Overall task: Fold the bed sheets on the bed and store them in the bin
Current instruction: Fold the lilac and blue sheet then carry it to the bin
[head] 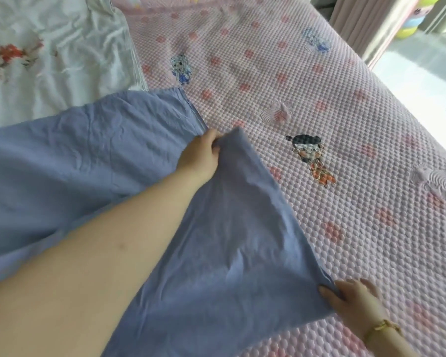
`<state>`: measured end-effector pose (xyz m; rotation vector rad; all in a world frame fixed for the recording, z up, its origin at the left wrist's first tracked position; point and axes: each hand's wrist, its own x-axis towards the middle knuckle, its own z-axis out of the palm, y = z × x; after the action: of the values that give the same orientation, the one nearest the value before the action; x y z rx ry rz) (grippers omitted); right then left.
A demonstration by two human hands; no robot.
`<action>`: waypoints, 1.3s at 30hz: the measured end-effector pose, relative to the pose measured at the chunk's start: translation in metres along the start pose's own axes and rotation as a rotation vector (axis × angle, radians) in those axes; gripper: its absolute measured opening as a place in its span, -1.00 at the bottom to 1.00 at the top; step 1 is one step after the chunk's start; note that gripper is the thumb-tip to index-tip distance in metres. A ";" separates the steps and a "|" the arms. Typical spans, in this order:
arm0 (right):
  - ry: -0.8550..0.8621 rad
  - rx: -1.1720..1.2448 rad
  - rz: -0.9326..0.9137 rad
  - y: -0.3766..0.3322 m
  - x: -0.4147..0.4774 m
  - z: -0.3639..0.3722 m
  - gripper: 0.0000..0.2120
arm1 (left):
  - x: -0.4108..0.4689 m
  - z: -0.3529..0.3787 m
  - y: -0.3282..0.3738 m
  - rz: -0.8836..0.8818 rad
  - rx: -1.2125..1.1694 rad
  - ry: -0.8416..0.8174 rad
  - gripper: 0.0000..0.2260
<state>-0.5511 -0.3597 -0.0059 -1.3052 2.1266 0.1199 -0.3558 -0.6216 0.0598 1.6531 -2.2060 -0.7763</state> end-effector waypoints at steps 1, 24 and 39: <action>-0.037 -0.065 0.047 -0.005 0.006 0.005 -0.63 | 0.003 0.013 -0.013 -0.063 0.132 -0.101 -0.63; 0.245 0.189 0.150 -0.108 0.117 0.013 -0.87 | -0.019 0.011 -0.158 -0.418 0.313 0.148 -0.67; -0.127 0.412 0.172 -0.116 0.104 0.002 -0.64 | -0.068 -0.049 -0.247 -0.528 -0.112 -0.125 -0.57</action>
<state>-0.4859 -0.4978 -0.0379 -0.8536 2.0165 -0.1543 -0.1123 -0.6190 -0.0342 2.2099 -1.7641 -1.1342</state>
